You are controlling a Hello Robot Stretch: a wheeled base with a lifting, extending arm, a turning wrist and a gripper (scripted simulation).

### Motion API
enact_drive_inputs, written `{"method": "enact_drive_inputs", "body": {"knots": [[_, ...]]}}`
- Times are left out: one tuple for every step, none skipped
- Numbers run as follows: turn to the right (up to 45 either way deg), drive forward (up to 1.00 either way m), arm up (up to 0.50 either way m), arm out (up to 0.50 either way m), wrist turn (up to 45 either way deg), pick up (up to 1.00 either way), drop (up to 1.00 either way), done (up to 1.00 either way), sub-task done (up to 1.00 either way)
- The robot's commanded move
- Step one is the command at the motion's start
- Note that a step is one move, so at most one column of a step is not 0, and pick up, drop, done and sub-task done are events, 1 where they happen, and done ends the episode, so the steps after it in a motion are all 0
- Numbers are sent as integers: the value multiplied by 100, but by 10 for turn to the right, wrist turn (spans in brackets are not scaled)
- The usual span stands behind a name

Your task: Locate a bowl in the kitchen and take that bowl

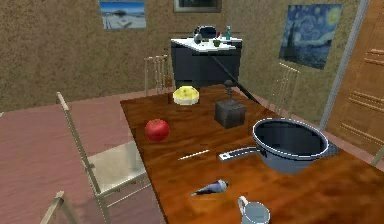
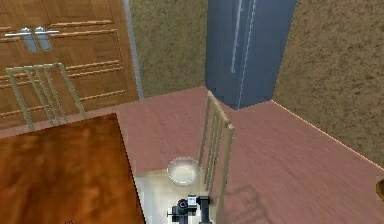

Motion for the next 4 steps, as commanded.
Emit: {"method": "enact_drive_inputs", "body": {"knots": [[0,0,0,0,0,100,0,0,0],[0,0,10,0,0,0,0,0,0],[0,0,0,0,450,0,0,0,0],[0,0,0,0,450,0,0,0,0]]}}
